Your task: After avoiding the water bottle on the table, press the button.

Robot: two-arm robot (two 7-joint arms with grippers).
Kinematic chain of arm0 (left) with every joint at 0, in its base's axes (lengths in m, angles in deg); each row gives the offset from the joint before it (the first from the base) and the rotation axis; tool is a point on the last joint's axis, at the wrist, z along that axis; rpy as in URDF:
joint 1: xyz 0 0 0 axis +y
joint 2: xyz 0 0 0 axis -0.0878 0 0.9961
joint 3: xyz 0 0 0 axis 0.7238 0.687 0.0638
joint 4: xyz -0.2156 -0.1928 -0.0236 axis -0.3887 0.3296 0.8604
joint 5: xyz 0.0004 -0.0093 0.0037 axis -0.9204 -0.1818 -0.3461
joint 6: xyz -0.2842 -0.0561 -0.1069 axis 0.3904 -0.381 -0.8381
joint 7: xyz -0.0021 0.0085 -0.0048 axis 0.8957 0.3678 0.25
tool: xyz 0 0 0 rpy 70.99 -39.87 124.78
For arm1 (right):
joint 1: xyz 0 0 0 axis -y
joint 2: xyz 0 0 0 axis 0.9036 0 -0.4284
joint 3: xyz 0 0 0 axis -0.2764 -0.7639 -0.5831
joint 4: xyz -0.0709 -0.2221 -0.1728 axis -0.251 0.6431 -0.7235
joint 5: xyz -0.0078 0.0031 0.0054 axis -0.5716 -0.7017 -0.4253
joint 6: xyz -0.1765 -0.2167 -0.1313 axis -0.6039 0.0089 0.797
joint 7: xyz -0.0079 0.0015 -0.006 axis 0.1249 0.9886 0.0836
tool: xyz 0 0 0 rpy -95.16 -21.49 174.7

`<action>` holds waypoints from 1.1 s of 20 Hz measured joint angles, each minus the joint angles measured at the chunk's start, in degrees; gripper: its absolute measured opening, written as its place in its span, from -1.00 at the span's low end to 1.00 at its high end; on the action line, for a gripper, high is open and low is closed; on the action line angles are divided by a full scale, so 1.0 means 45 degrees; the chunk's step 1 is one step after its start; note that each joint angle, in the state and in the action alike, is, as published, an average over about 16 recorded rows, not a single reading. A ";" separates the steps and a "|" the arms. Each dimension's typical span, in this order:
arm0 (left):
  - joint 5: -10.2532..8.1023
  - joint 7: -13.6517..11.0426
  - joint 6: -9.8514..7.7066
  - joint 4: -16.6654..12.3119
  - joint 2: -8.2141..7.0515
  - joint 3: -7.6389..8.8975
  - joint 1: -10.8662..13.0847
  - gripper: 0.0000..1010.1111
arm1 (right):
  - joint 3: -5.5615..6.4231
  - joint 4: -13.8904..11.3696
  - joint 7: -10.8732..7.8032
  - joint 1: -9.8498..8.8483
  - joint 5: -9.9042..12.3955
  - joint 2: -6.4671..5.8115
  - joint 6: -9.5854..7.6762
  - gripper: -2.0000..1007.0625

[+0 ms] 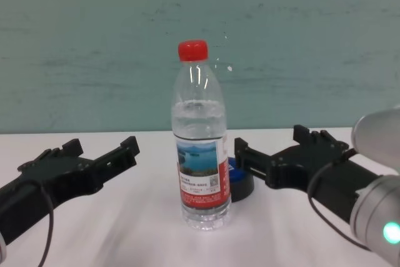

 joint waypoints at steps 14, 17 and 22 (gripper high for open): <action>0.0000 0.0000 0.0000 0.0000 0.0000 0.0000 0.0000 1.00 | -0.0084 -0.0290 0.0032 -0.0355 -0.0038 0.0060 0.0005 0.99; 0.0000 0.0000 0.0000 0.0000 0.0000 0.0000 0.0000 1.00 | -0.0100 -0.0323 0.0039 -0.0412 -0.0043 0.0077 0.0009 0.99; 0.0000 0.0000 0.0000 0.0000 0.0000 0.0000 0.0000 1.00 | -0.0134 -0.0352 0.0050 -0.0485 -0.0060 0.0108 0.0020 0.99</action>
